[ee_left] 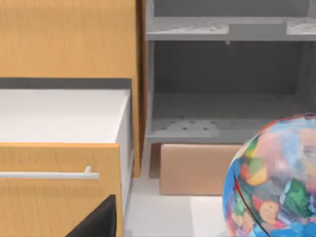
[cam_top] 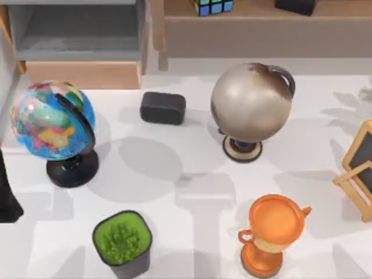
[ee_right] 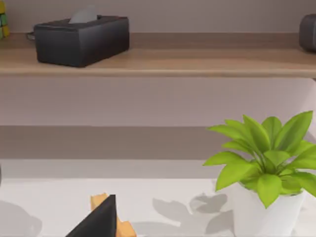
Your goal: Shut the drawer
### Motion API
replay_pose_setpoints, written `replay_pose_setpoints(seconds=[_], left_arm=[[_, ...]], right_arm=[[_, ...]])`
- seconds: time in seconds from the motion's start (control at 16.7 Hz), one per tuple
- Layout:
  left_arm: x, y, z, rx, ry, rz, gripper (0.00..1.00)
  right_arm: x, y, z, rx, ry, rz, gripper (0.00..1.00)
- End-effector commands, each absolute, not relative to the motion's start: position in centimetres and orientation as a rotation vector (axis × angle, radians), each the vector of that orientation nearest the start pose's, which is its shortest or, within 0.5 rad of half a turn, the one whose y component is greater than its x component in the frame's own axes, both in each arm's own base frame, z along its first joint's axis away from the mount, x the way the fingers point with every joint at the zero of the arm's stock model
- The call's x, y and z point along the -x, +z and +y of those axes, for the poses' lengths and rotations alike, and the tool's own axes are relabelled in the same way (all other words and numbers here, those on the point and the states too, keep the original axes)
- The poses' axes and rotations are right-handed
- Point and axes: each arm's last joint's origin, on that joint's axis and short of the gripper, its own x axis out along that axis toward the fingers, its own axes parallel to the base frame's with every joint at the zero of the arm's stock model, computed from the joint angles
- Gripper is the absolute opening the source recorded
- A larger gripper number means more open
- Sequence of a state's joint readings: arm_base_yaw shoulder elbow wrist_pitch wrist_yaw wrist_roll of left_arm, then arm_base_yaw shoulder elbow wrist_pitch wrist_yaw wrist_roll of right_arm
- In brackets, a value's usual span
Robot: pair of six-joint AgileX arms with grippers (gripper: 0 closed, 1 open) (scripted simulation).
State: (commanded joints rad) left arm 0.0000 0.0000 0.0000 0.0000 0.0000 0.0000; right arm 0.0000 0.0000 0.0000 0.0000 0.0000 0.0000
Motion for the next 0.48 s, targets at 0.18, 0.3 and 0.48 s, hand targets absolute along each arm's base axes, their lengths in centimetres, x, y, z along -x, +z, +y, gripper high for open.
replay_pose_setpoints(seconds=[0.18,0.3,0.48], left_arm=[[-10.6,16.3,-0.2,-0.001,0.0,-0.006,1.0],[-10.8,17.3,-0.5,-0.002,0.0,-0.022,1.0],[-11.7,19.5,-1.3,0.001,-0.003,-0.03,1.0]], right_arm=[[-10.6,16.0,-0.1,0.0,0.0,0.0,1.0],[-10.6,16.0,-0.1,0.0,0.0,0.0,1.0],[-10.6,16.0,-0.1,0.0,0.0,0.0,1.0]])
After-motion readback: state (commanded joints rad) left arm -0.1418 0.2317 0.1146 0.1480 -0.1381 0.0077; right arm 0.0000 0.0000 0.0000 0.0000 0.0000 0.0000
